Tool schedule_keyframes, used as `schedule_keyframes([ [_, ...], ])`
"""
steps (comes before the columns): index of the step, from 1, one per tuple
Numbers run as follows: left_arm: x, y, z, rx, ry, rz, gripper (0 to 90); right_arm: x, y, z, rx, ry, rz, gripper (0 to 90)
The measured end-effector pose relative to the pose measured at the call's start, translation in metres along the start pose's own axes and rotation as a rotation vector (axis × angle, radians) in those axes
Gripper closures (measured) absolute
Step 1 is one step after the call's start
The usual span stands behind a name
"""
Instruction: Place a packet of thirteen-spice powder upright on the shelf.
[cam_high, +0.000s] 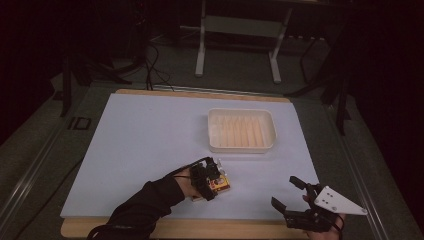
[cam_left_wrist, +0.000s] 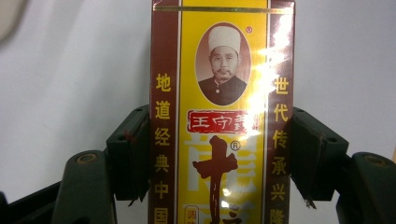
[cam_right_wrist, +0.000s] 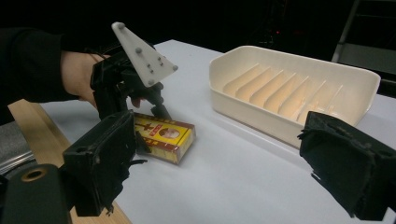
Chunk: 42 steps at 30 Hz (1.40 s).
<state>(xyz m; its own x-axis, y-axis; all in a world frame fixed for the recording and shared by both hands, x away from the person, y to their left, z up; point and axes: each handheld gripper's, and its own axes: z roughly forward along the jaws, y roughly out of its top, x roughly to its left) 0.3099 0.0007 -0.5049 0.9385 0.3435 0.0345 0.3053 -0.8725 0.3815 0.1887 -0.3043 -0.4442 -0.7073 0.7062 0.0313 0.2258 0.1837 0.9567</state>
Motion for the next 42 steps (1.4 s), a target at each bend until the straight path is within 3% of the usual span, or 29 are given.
schedule_keyframes([
  [5, -0.003, -0.003, -0.004, -0.064, 0.016, 0.012, 32.5, 0.002, 0.000, 0.001, 0.004, -0.001, -0.008, 10.8],
  [7, -0.004, -0.005, -0.007, -0.083, 0.008, 0.004, 32.5, 0.002, 0.000, 0.002, 0.001, 0.000, -0.015, 10.8],
  [12, -0.004, -0.008, -0.016, -0.177, -0.017, -0.062, 32.5, 0.002, 0.000, 0.003, 0.005, 0.008, -0.016, 12.0],
  [15, -0.005, -0.011, -0.022, -0.238, -0.001, -0.053, 32.6, 0.001, 0.000, 0.004, 0.017, 0.002, -0.041, 14.8],
  [16, -0.005, -0.012, -0.024, -0.262, 0.012, -0.067, 32.6, 0.001, 0.001, 0.004, 0.015, 0.001, -0.049, 14.8],
  [18, -0.006, -0.013, -0.025, -0.277, 0.020, -0.069, 32.6, 0.001, 0.002, 0.004, 0.011, -0.008, -0.062, 14.7],
  [19, -0.007, -0.017, -0.030, -0.364, 0.041, -0.077, 32.6, 0.003, 0.006, 0.006, 0.016, -0.023, -0.084, 13.8],
  [20, -0.008, -0.018, -0.032, -0.397, 0.050, -0.076, 32.6, 0.003, 0.008, 0.006, 0.019, -0.039, -0.084, 13.7],
  [23, -0.009, -0.022, -0.037, -0.466, 0.055, -0.094, 32.6, 0.001, 0.014, 0.007, 0.029, -0.058, -0.046, 12.8],
  [28, -0.012, -0.026, -0.043, -0.564, 0.029, -0.123, 32.5, 0.000, 0.023, 0.010, 0.027, -0.031, -0.007, 12.4],
  [30, -0.012, -0.026, -0.043, -0.564, 0.029, -0.123, 32.5, 0.001, 0.026, 0.012, 0.028, -0.025, -0.002, 12.4],
  [36, -0.020, -0.028, -0.046, -0.700, 0.055, -0.155, 32.5, 0.009, 0.045, 0.028, 0.018, -0.012, 0.009, 10.9],
  [38, -0.020, -0.027, -0.046, -0.716, 0.036, -0.169, 32.5, 0.012, 0.051, 0.034, 0.017, -0.008, 0.004, 10.8],
  [40, -0.022, -0.027, -0.045, -0.747, 0.038, -0.163, 32.5, 0.016, 0.058, 0.042, 0.024, -0.003, 0.005, 10.9],
  [42, -0.022, -0.027, -0.045, -0.747, 0.038, -0.163, 32.5, 0.017, 0.061, 0.046, 0.029, 0.015, 0.008, 10.9],
])
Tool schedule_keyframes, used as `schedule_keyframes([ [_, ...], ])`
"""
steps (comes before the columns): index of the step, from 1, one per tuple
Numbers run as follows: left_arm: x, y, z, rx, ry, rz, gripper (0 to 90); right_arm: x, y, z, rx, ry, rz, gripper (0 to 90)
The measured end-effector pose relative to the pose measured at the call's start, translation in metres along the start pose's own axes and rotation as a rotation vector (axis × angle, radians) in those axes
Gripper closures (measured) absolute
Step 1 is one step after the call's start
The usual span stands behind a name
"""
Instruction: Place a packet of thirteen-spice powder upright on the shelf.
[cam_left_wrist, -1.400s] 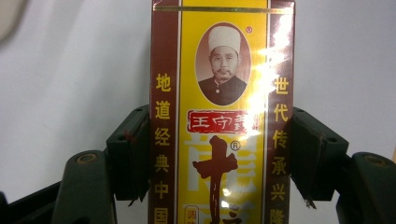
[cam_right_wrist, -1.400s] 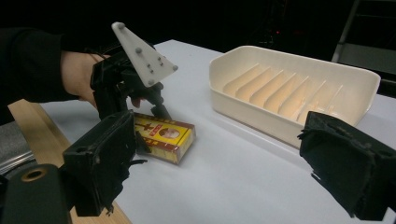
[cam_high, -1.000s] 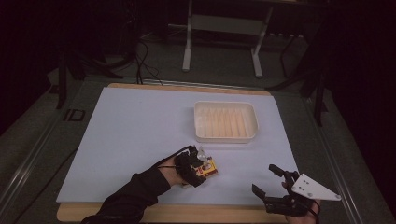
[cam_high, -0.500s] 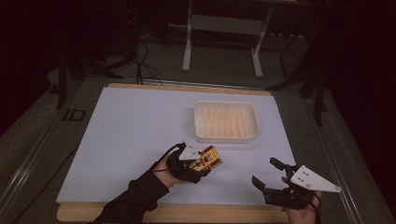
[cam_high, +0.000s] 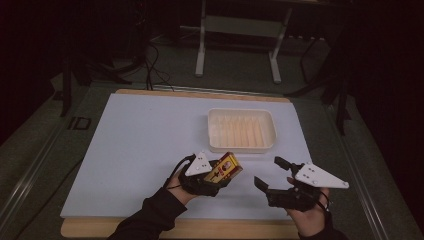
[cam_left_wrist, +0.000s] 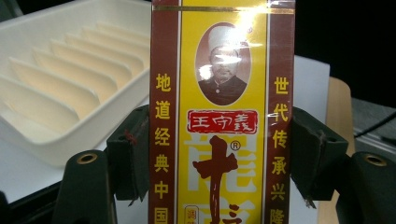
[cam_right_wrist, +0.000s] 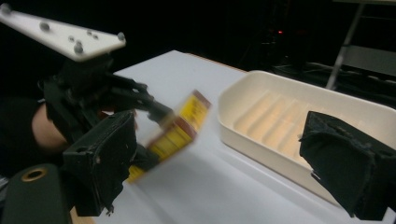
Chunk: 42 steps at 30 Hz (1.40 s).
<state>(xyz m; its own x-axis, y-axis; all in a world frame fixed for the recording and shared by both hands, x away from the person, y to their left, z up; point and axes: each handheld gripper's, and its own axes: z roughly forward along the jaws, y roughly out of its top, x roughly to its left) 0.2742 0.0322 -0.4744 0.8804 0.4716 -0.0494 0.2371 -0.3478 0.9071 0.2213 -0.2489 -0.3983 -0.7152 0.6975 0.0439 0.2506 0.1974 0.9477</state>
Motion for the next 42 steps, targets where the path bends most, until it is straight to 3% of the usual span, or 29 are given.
schedule_keyframes([
  [3, -0.004, -0.003, 0.001, -0.085, 0.003, -0.023, 32.5, 0.008, 0.010, 0.017, 0.024, 0.032, 0.017, 14.0],
  [5, -0.007, -0.004, 0.001, -0.126, 0.031, -0.032, 32.5, 0.012, 0.012, 0.025, 0.050, 0.049, 0.027, 14.0],
  [8, -0.008, -0.007, 0.003, -0.171, 0.011, -0.076, 32.6, 0.018, 0.014, 0.035, 0.065, 0.043, 0.037, 15.6],
  [11, -0.010, -0.008, 0.005, -0.190, 0.017, -0.066, 32.6, 0.021, 0.015, 0.041, 0.069, 0.030, 0.034, 20.2],
  [14, -0.014, -0.009, 0.006, -0.240, 0.005, -0.054, 32.5, 0.022, 0.016, 0.048, 0.074, 0.020, 0.043, 24.4],
  [16, -0.017, -0.010, 0.006, -0.267, 0.054, -0.045, 32.5, 0.019, 0.015, 0.050, 0.080, 0.012, 0.068, 25.7],
  [17, -0.017, -0.010, 0.006, -0.267, 0.054, -0.045, 32.5, 0.019, 0.015, 0.050, 0.080, 0.012, 0.068, 25.7],
  [18, -0.018, -0.011, 0.007, -0.298, 0.053, -0.038, 32.5, 0.018, 0.015, 0.051, 0.082, 0.013, 0.076, 29.3],
  [19, -0.019, -0.011, 0.007, -0.309, 0.060, -0.027, 32.5, 0.016, 0.014, 0.053, 0.087, 0.023, 0.103, 31.8],
  [23, -0.023, -0.013, 0.010, -0.326, 0.064, -0.002, 32.4, 0.016, 0.013, 0.057, 0.104, 0.047, 0.129, 38.8],
  [25, -0.025, -0.014, 0.011, -0.328, 0.076, 0.007, 32.4, 0.018, 0.012, 0.058, 0.113, 0.033, 0.125, 38.7],
  [27, -0.026, -0.016, 0.013, -0.340, 0.083, -0.001, 32.4, 0.019, 0.012, 0.059, 0.115, 0.019, 0.143, 39.0],
  [34, -0.025, -0.020, 0.014, -0.376, 0.092, -0.043, 32.3, 0.019, 0.011, 0.065, 0.143, 0.026, 0.190, 56.0],
  [39, -0.026, -0.022, 0.014, -0.410, 0.132, -0.031, 32.1, 0.017, 0.011, 0.068, 0.155, 0.050, 0.245, 62.9],
  [42, -0.027, -0.022, 0.016, -0.399, 0.150, -0.026, 31.9, 0.018, 0.012, 0.069, 0.166, 0.033, 0.267, 66.6],
])
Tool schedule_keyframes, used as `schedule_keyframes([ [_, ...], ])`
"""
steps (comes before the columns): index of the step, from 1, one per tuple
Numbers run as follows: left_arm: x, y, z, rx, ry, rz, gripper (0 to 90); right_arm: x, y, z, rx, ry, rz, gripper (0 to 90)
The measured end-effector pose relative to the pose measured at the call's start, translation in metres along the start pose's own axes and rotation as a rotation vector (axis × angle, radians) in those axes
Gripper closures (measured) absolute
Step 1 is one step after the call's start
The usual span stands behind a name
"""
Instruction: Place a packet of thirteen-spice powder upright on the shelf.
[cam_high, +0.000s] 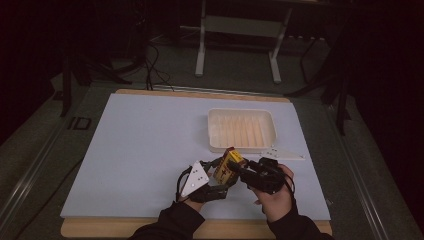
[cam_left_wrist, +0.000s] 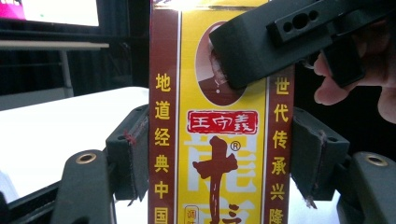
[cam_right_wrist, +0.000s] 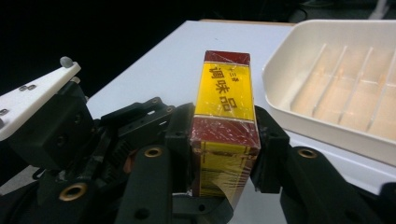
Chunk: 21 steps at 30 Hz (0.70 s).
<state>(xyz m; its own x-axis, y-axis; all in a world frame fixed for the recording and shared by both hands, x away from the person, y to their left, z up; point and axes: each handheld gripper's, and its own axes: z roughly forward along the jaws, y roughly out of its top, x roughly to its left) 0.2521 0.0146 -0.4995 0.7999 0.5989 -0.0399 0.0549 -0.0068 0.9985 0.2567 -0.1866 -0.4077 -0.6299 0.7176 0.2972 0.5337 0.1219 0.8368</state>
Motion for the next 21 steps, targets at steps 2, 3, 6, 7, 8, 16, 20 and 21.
schedule_keyframes([
  [2, 0.000, 0.000, 0.001, 0.005, -0.002, -0.010, 31.5, 0.003, -0.001, 0.000, -0.001, -0.024, -0.025, 67.2],
  [3, -0.001, 0.000, 0.002, 0.014, 0.012, -0.015, 30.2, 0.005, -0.001, 0.000, 0.000, -0.035, -0.033, 67.3],
  [6, -0.001, 0.000, 0.007, 0.066, 0.062, -0.055, 14.5, 0.009, -0.001, 0.002, 0.008, -0.022, -0.050, 67.3],
  [7, -0.001, 0.000, 0.007, 0.073, 0.056, -0.065, 11.4, 0.010, -0.002, 0.003, 0.009, -0.025, -0.063, 67.4],
  [8, -0.001, 0.000, 0.007, 0.079, 0.068, -0.055, 10.3, 0.011, -0.002, 0.004, 0.008, -0.028, -0.070, 67.3],
  [16, 0.001, 0.005, 0.002, 0.094, 0.063, -0.040, 1.8, 0.011, 0.005, 0.002, -0.012, -0.049, -0.083, 67.3],
  [20, 0.002, 0.009, -0.006, 0.105, 0.067, -0.022, 1.8, 0.006, 0.012, -0.005, -0.045, -0.072, -0.074, 67.3],
  [21, 0.003, 0.010, -0.009, 0.101, 0.066, -0.022, 1.8, 0.004, 0.014, -0.007, -0.054, -0.080, -0.074, 67.3],
])
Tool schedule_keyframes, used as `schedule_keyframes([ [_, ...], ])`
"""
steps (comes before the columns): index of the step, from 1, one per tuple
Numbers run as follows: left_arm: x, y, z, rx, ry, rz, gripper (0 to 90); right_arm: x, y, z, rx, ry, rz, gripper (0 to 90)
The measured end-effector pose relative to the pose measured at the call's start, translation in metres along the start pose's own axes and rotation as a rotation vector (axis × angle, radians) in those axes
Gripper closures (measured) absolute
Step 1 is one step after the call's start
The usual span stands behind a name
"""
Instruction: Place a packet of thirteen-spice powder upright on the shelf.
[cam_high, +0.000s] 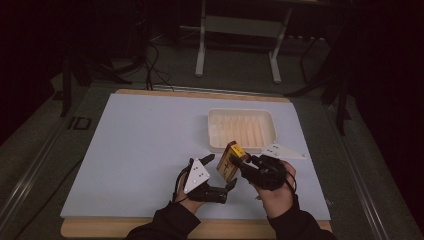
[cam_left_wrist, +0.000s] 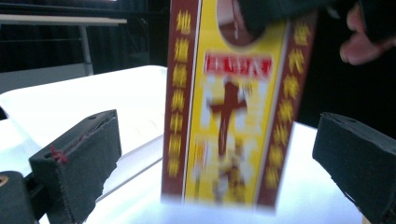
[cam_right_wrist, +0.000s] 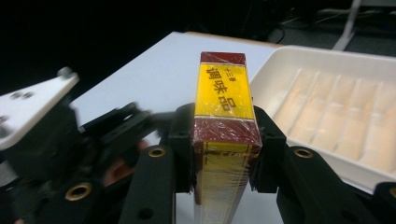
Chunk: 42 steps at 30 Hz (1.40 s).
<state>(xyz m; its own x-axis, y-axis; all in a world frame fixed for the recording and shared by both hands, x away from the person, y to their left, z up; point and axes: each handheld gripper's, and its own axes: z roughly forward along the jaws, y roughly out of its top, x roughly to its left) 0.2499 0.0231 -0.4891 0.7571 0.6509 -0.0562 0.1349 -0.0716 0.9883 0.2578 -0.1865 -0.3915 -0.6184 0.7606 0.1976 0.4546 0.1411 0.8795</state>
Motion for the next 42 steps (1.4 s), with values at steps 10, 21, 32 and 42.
schedule_keyframes([
  [10, 0.010, 0.006, -0.028, 0.009, -0.038, 0.020, 1.9, -0.014, 0.028, -0.012, -0.080, -0.068, -0.001, 67.3],
  [21, 0.020, -0.004, -0.050, 0.023, -0.015, -0.004, 1.9, -0.027, 0.062, -0.012, -0.152, -0.185, -0.038, 67.3],
  [32, 0.022, -0.011, -0.070, 0.019, 0.018, 0.018, 1.9, -0.050, 0.081, -0.005, -0.210, -0.336, -0.031, 67.3],
  [42, 0.022, -0.015, -0.073, 0.010, 0.019, 0.029, 1.9, -0.084, 0.081, 0.010, -0.213, -0.467, -0.009, 67.3],
])
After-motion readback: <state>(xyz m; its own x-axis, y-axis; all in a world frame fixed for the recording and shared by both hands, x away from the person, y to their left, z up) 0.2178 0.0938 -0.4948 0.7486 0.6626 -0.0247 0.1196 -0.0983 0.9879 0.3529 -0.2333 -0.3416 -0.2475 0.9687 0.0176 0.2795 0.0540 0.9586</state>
